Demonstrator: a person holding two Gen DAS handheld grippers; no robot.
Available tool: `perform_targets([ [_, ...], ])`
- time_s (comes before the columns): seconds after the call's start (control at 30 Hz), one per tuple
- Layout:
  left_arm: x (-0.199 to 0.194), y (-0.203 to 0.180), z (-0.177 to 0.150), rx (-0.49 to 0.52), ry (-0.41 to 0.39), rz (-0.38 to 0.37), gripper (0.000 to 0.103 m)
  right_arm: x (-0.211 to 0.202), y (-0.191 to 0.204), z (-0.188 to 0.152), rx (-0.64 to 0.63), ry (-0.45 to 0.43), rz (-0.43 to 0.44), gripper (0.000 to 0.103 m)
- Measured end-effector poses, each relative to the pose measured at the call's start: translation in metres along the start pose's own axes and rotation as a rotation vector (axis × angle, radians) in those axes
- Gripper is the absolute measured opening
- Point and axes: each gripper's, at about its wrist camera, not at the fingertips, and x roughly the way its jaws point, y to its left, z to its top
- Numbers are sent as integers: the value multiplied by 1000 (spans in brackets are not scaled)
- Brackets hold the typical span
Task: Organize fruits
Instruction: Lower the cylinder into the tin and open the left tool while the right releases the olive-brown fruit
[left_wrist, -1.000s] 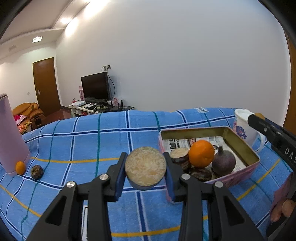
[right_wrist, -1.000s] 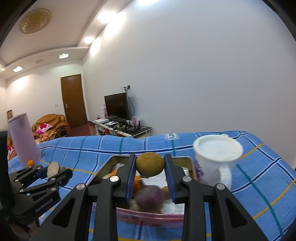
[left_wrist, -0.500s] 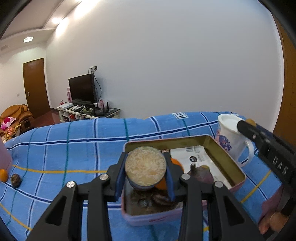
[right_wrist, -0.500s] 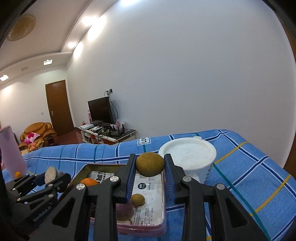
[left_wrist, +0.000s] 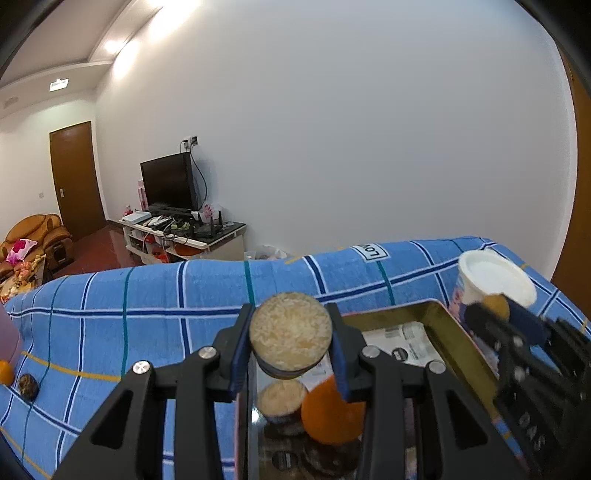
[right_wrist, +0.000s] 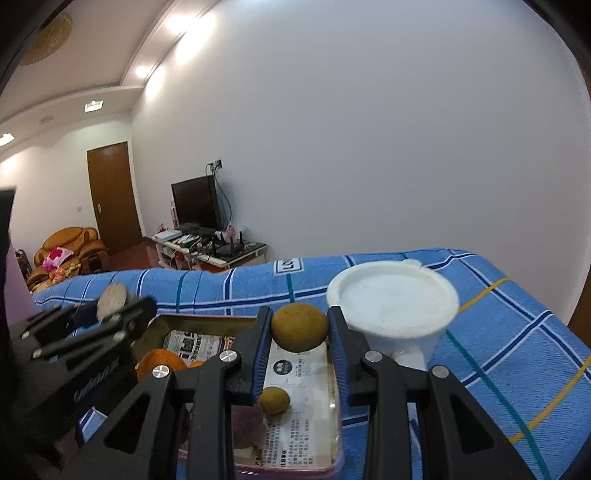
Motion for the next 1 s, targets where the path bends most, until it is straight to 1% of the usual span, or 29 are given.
perform_targets([
  [0.13,19,1,2,-8,57,3,39,10,0,0,-3,30,7,32],
  [0.2,27,-2,0,1,80,1,39,18,0,0,-5,61,10,32],
  [0.37,43,-8,-7,28,152,6,39,30,1,-1,-6,101,36,32],
  [0.57,42,-14,-7,54,151,7,40,38,10,-3,-34,142,73,32],
  [0.7,38,-17,-8,72,127,21,41,41,13,-5,-36,157,96,32],
  [0.73,37,-14,-9,71,123,13,42,43,14,-5,-34,167,110,33],
  [0.77,35,-14,-9,69,121,3,44,45,12,-6,-24,177,119,33],
  [0.8,34,-13,-9,61,116,-6,52,46,10,-6,-14,181,124,33],
  [0.83,32,-11,-8,52,112,-3,63,46,9,-5,-7,179,128,33],
  [0.9,25,-10,-7,34,84,12,73,44,5,-5,16,165,133,33],
  [0.93,22,-10,-7,35,66,21,77,43,2,-6,28,158,136,33],
  [1.0,14,-13,-7,46,22,53,80,39,-3,-6,56,143,151,33],
])
